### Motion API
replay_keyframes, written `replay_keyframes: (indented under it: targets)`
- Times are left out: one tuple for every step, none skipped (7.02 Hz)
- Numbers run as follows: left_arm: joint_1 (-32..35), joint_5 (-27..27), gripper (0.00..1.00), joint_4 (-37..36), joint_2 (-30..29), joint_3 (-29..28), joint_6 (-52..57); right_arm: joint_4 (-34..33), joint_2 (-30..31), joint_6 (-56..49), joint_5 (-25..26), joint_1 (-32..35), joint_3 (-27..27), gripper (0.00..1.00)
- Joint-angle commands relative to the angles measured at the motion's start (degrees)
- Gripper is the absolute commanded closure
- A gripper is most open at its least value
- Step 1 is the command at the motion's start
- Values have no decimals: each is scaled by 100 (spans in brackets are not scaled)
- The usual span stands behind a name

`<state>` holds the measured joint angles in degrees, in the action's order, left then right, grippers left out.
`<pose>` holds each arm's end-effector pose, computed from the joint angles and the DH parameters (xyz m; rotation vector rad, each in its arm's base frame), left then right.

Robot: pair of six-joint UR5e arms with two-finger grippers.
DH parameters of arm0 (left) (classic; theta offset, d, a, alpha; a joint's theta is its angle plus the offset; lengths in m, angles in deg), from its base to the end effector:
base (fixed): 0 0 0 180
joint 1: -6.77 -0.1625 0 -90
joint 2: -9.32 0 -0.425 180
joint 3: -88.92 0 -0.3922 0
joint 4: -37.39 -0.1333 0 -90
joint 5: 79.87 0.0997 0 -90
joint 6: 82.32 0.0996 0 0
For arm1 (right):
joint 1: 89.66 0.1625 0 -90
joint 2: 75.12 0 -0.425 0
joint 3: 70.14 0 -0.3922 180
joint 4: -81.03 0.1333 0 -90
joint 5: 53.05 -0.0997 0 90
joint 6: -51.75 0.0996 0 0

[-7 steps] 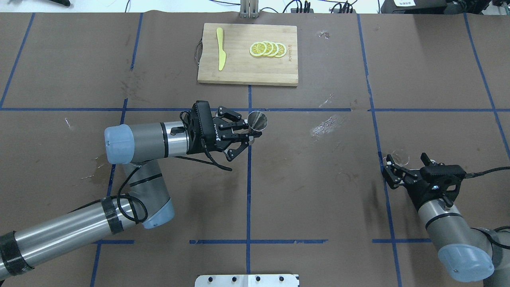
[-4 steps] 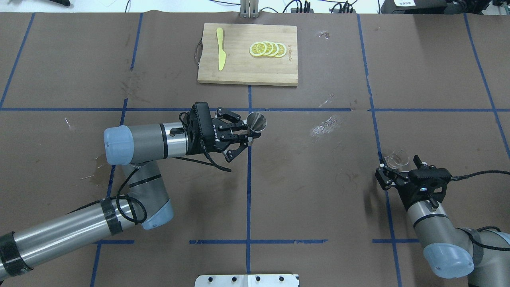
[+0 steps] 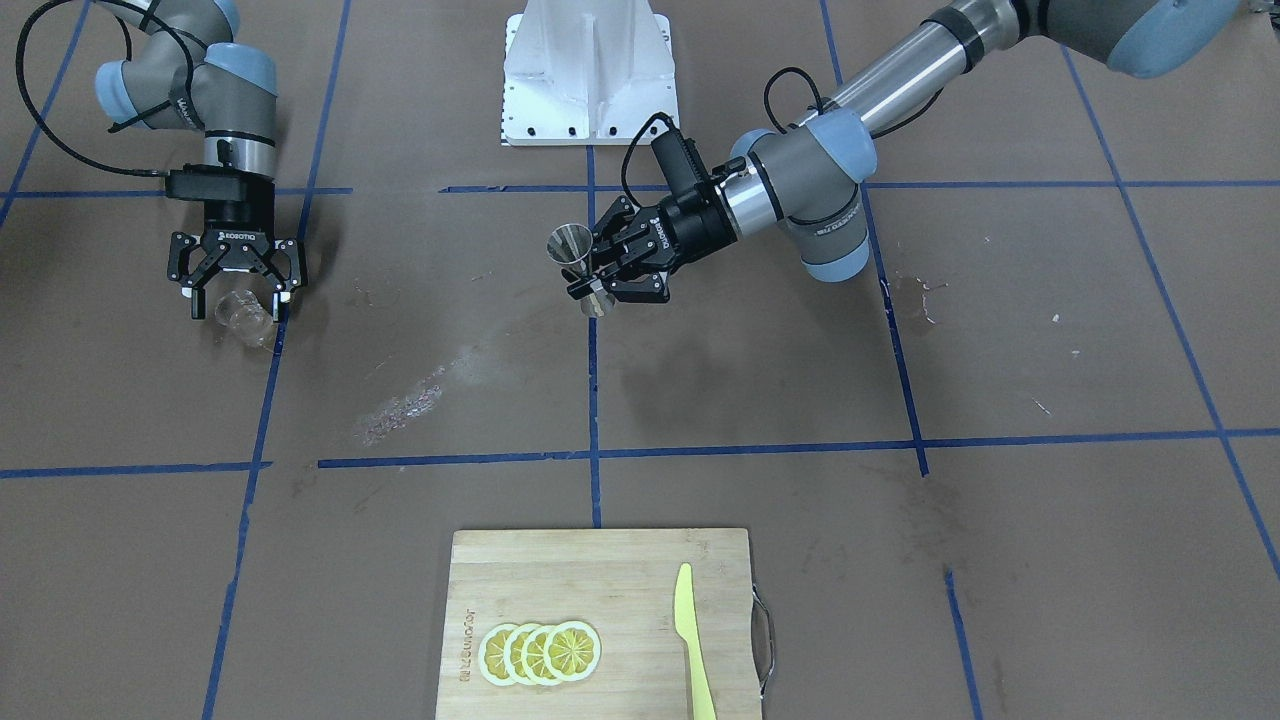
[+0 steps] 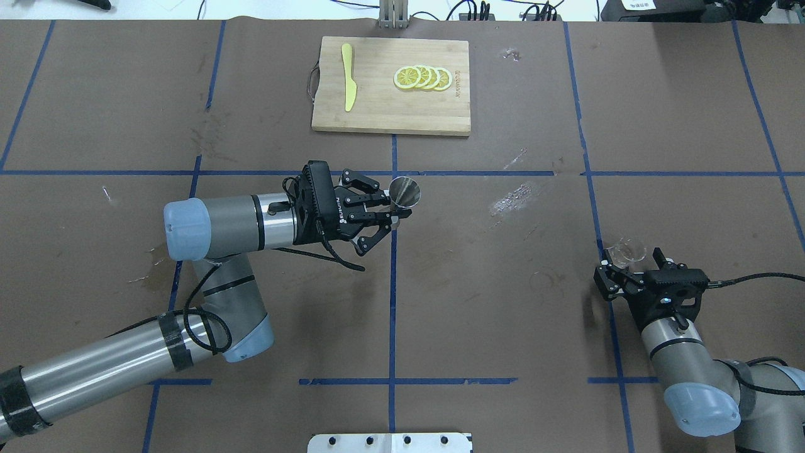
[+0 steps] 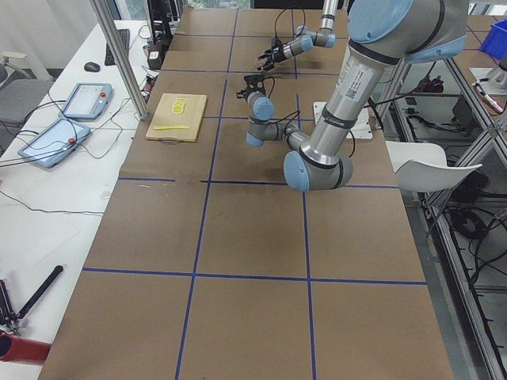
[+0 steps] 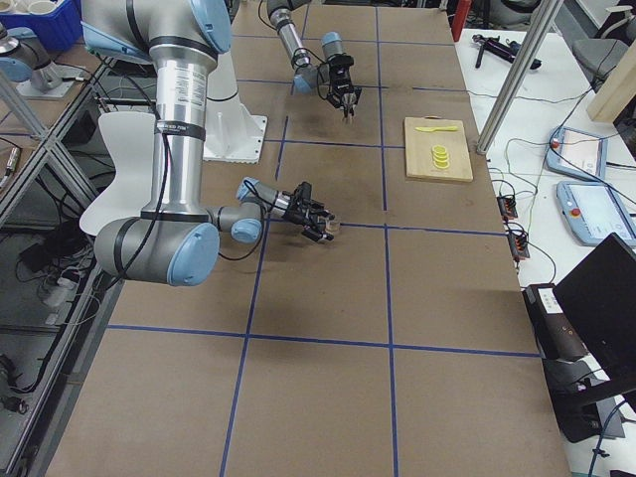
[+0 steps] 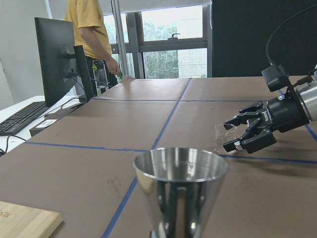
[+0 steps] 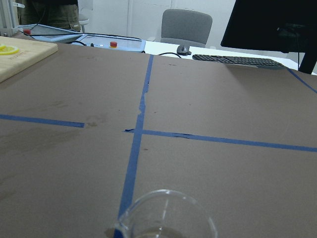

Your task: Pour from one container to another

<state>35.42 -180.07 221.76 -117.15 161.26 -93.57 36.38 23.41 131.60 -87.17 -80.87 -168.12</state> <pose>0.5367 -0.4250 0.2476 1.5743 1.3055 0.7353 -0.4011 -0.2803 0.5560 1.0282 -0.5556 0.3597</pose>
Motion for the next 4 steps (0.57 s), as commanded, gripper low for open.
replay_keyframes:
  targets:
    - [0,1,100,2,0,0,0,0,-18,13,1,-9,24,8]
    - [0,1,100,2,0,0,0,0,-71,13,1,-9,33,13]
    - [9,1,100,2,0,0,0,0,-80,13,1,-9,33,23]
    - [0,1,100,2,0,0,0,0,-80,13,1,-9,33,46]
